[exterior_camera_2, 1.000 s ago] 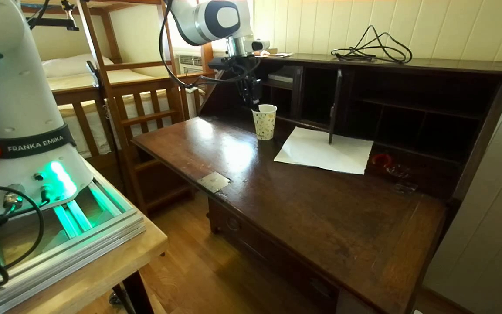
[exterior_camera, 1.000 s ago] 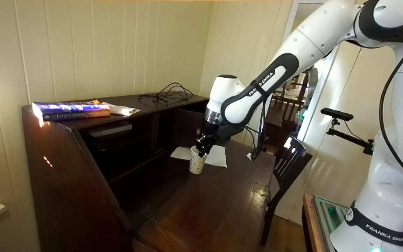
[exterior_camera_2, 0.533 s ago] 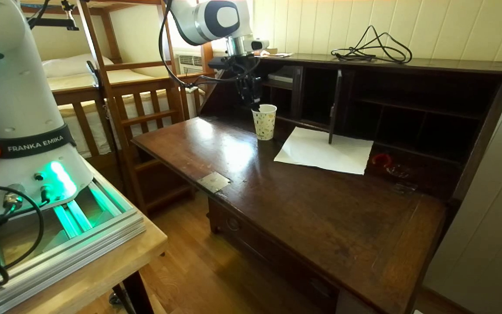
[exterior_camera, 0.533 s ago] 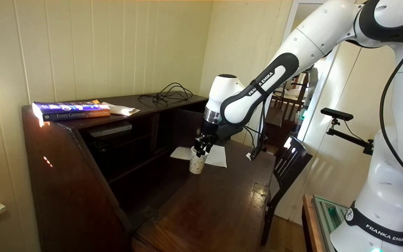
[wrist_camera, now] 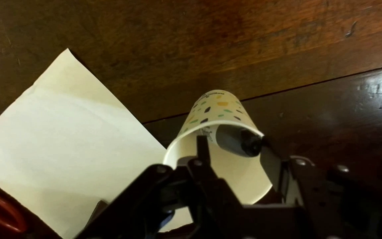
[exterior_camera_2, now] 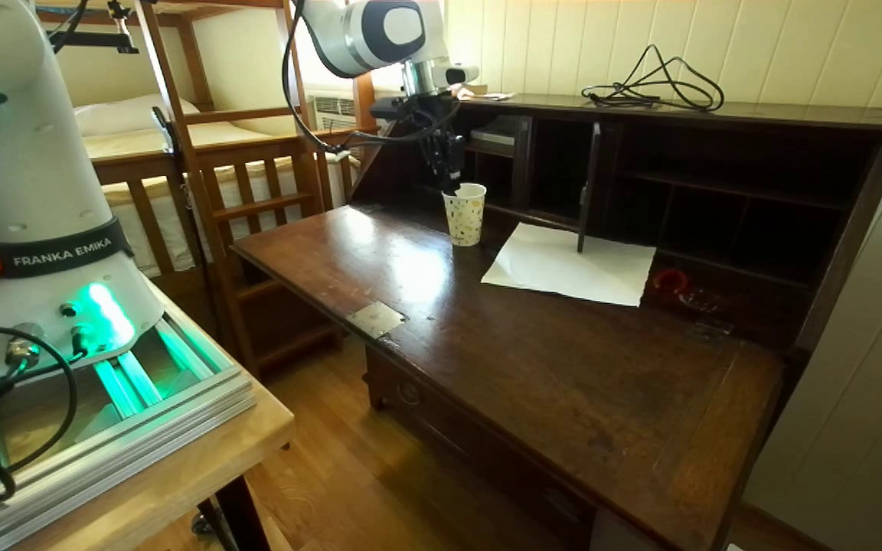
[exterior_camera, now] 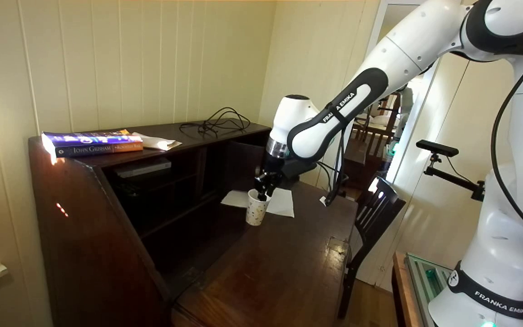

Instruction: Remove the marker from the cup

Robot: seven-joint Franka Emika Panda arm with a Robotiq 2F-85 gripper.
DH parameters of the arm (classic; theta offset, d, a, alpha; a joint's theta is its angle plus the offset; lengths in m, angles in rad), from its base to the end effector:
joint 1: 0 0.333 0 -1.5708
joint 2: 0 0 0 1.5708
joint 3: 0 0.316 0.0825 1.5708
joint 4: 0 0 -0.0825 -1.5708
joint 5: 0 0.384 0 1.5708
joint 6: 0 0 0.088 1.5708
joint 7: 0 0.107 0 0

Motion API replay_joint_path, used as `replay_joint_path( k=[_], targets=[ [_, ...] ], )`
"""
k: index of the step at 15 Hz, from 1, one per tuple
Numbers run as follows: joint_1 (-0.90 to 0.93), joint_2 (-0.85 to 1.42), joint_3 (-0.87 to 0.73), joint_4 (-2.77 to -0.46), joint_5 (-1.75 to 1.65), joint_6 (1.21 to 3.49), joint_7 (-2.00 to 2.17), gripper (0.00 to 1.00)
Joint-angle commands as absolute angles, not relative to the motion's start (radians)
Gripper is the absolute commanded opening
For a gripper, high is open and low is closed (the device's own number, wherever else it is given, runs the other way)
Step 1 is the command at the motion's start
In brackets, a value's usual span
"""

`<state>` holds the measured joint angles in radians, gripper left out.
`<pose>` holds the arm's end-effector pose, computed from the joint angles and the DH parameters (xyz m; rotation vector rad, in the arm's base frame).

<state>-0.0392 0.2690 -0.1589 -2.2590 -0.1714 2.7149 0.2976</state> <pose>0.5485 -0.1037 0.2618 2.9678 -0.5043 0.2915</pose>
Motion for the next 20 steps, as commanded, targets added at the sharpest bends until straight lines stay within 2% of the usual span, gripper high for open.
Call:
replay_joint_path(
  k=[1,2,5,6,8,14,20],
  targets=[
    [-0.025,0.254,-0.175,-2.257,-0.165,2.71,0.32,0.23],
    [-0.024,0.255,-0.176,-2.256,-0.166,2.71,0.322,0.22],
    [-0.024,0.256,-0.17,-2.257,-0.157,2.706,0.319,0.01],
    [-0.022,0.257,-0.17,-2.257,-0.158,2.706,0.32,0.0],
    [-0.021,0.256,-0.17,-2.258,-0.157,2.705,0.321,0.04],
    [0.005,0.101,-0.189,-2.342,-0.239,2.664,0.337,0.04],
    [-0.027,-0.092,-0.125,-2.424,-0.224,2.561,0.235,0.04]
  ],
)
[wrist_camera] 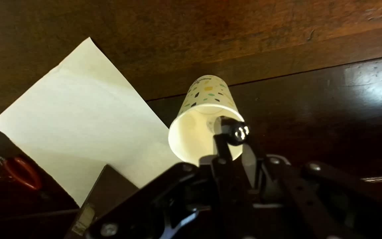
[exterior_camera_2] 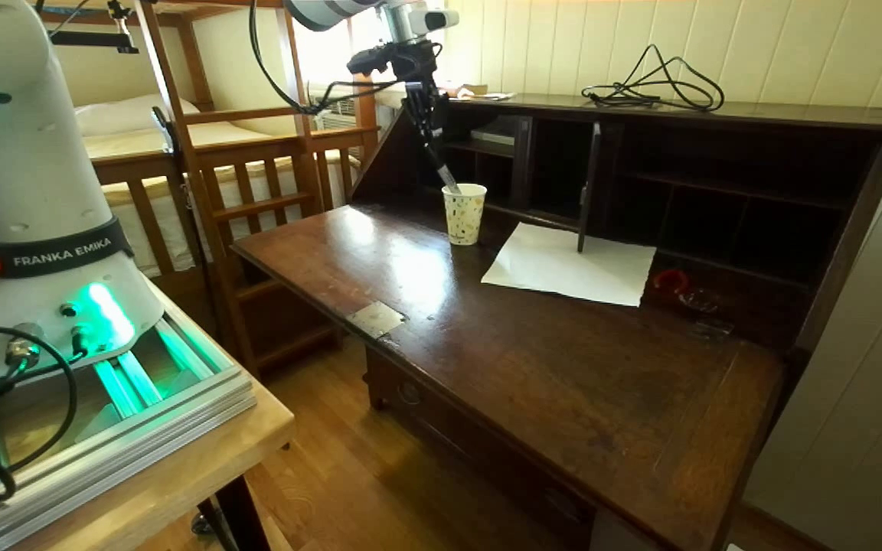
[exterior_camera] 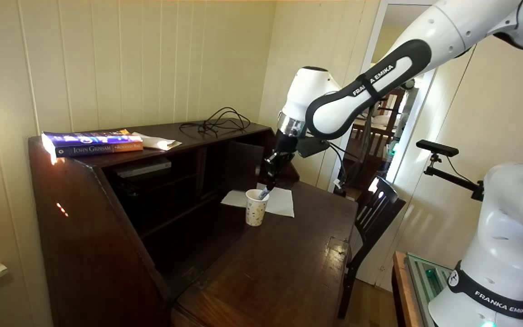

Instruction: Remove the marker from the cup

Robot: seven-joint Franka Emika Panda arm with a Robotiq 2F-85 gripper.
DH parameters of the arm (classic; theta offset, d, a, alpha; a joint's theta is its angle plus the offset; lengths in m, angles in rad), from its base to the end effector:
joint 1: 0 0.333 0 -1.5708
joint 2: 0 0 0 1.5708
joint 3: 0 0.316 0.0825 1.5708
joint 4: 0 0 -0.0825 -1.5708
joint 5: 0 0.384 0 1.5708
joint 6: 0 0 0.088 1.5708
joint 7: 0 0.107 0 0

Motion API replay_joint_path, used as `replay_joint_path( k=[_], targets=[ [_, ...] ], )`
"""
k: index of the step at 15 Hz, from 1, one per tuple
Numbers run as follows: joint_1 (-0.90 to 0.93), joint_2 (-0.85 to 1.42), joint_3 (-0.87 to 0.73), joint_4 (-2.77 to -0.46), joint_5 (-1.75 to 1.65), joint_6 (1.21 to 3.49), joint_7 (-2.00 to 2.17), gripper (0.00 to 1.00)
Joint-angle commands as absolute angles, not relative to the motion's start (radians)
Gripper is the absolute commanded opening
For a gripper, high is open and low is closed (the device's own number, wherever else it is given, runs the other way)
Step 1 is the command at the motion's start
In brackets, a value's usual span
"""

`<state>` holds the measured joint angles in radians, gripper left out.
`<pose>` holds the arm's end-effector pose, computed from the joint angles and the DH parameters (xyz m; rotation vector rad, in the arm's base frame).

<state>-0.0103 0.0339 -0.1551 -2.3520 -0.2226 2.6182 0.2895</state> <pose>0.5201 -0.0816 0.3391 2.9686 -0.4094 0.3604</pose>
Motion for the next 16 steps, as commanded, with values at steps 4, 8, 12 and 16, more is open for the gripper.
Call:
replay_joint_path(
  k=[4,8,12,16],
  targets=[
    [-0.053,-0.206,-0.08,-2.476,-0.339,2.622,0.255,0.04],
    [-0.1,-0.251,-0.018,-2.5,-0.473,2.79,0.261,0.04],
    [-0.13,-0.225,0.0,-2.467,-0.586,3.006,0.266,0.04],
    [-0.146,-0.183,0.0,-2.383,-0.651,3.18,0.228,0.04]
  ],
)
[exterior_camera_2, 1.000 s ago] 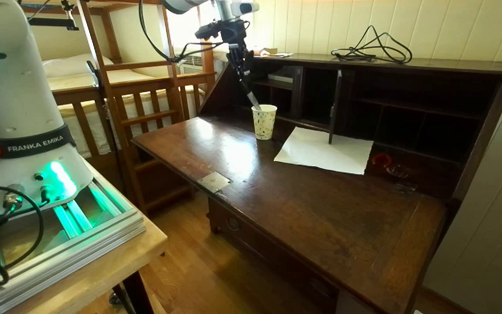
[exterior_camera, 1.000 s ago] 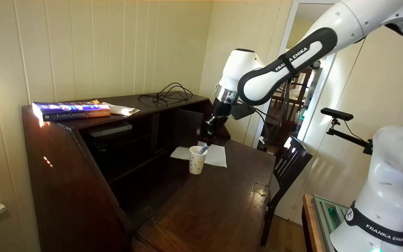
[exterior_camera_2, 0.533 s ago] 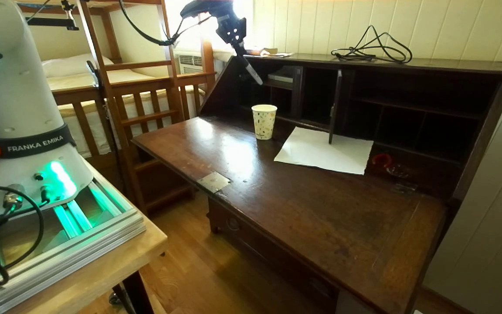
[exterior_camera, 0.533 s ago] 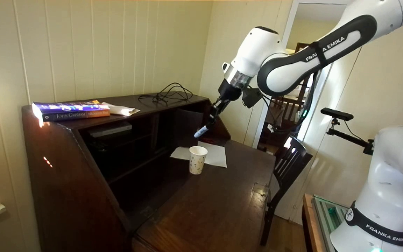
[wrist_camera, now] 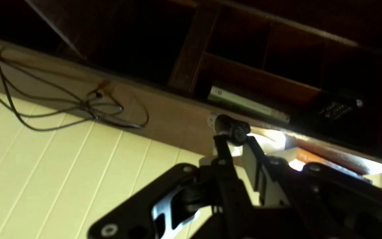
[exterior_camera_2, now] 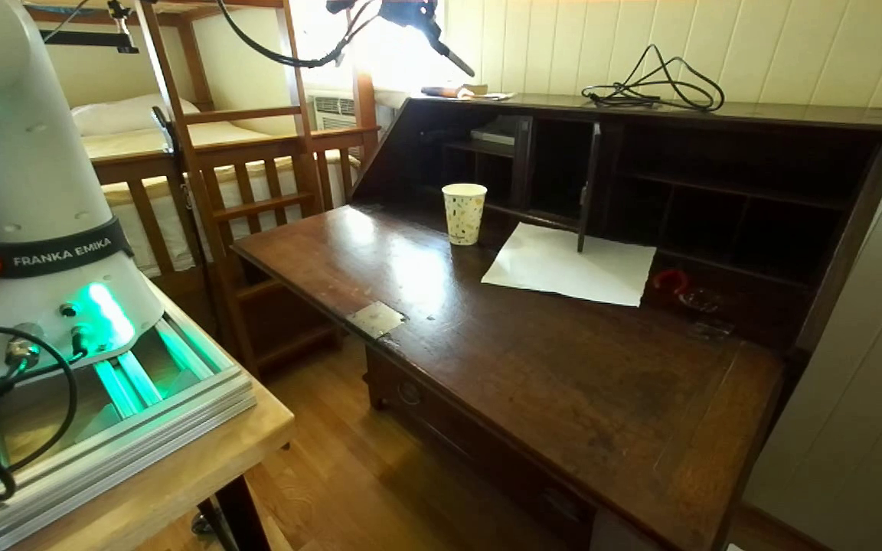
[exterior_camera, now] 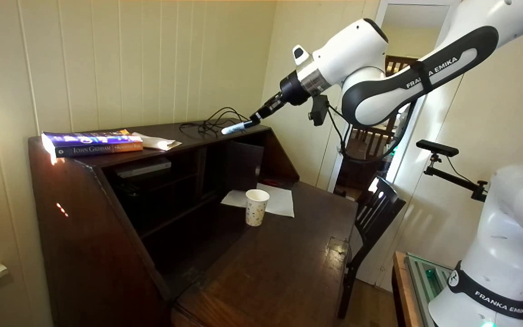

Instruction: Remove the marker from the cup

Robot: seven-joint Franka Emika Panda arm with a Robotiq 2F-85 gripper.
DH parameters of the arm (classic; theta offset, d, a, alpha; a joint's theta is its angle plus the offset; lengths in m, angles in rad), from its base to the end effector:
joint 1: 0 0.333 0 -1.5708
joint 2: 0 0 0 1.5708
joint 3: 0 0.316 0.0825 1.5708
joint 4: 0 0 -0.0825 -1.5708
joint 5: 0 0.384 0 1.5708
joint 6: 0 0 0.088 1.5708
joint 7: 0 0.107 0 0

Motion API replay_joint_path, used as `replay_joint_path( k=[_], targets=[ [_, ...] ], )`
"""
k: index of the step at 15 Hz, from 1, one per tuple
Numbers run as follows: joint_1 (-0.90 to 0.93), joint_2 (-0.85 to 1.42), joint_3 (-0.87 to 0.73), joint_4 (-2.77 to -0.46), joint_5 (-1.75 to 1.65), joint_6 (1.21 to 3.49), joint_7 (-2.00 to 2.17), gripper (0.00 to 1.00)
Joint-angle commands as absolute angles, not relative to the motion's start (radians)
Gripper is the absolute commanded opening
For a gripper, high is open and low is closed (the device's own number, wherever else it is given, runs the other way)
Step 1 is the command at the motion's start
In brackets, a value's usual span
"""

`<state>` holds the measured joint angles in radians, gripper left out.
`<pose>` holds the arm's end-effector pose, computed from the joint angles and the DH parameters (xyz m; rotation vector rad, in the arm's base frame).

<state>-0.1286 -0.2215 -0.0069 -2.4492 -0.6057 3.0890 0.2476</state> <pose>0.4969 -0.0206 0.4758 2.6422 0.2751 1.1889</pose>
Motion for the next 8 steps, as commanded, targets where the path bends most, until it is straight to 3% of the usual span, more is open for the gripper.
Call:
replay_joint_path(
  k=[1,2,3,8],
  targets=[
    [-0.105,-0.167,-0.022,-2.366,-0.613,3.184,0.192,0.04],
    [-0.129,-0.212,-0.009,-2.418,-0.617,3.151,0.228,0.04],
    [-0.126,-0.208,-0.01,-2.408,-0.616,3.153,0.226,0.17],
    [-0.127,-0.205,-0.01,-2.411,-0.616,3.152,0.226,0.17]
  ],
)
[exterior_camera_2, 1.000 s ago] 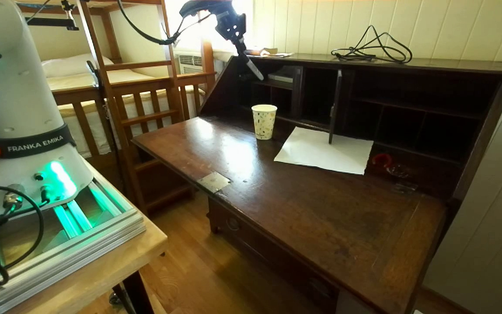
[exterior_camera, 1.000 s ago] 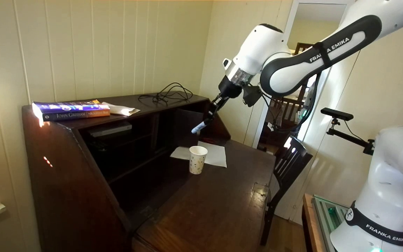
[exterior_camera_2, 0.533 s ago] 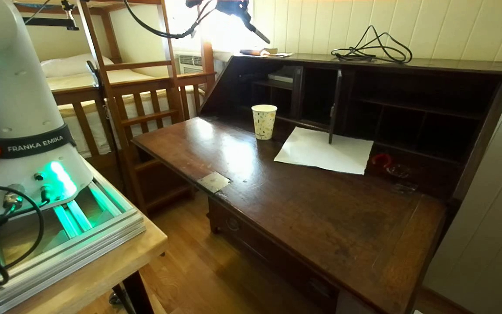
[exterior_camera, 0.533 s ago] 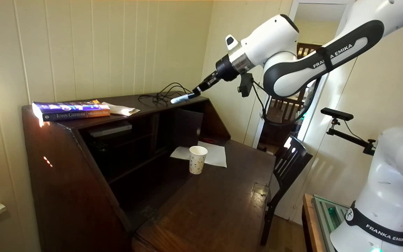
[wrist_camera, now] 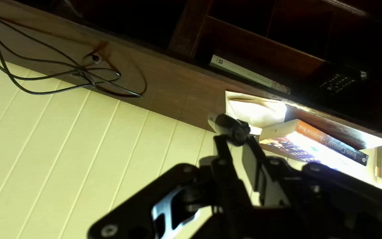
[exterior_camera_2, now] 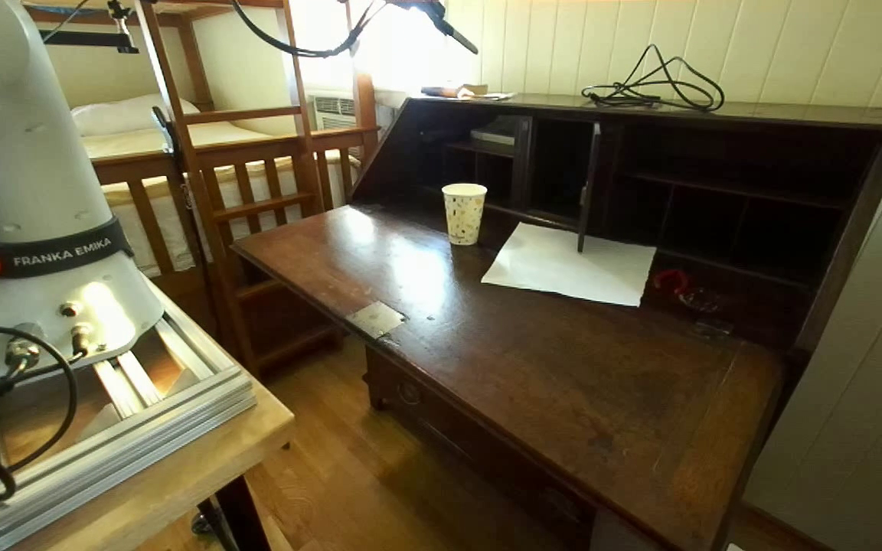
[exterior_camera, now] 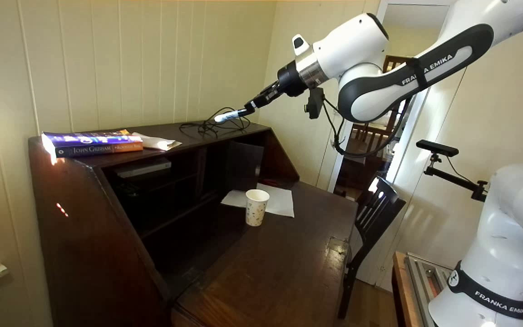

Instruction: Remove the marker from the cup

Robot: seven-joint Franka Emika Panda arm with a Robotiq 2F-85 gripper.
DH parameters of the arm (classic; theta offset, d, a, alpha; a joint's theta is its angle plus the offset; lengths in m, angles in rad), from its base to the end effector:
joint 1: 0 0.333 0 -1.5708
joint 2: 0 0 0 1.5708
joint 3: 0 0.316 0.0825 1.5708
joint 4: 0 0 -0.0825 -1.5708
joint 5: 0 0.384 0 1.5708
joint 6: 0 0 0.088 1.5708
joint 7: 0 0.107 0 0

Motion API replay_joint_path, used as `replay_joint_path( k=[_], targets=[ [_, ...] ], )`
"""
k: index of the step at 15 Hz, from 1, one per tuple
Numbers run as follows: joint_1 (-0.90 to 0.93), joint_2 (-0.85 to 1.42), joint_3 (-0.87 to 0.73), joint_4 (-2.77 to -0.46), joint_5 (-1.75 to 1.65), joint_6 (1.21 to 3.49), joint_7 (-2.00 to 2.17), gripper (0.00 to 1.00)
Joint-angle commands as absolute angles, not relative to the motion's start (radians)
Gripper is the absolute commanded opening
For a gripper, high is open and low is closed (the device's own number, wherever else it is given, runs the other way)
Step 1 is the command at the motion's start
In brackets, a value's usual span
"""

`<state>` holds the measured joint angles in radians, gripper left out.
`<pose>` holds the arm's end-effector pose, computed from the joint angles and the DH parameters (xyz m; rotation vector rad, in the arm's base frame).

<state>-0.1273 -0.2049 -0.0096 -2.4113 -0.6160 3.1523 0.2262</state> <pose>0.5053 -0.0178 0.4933 2.5892 0.3322 1.2893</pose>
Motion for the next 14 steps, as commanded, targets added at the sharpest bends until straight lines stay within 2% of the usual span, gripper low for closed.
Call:
replay_joint_path(
  k=[1,2,4,14],
  targets=[
    [-0.127,-0.205,-0.01,-2.411,-0.616,3.152,0.226,0.17],
    [-0.127,-0.205,-0.01,-2.411,-0.616,3.152,0.226,0.04],
    [-0.151,-0.161,0.018,-2.354,-0.647,3.204,0.238,0.04],
    [0.006,0.244,0.065,-1.976,-0.459,3.318,-0.023,0.04]
  ],
)
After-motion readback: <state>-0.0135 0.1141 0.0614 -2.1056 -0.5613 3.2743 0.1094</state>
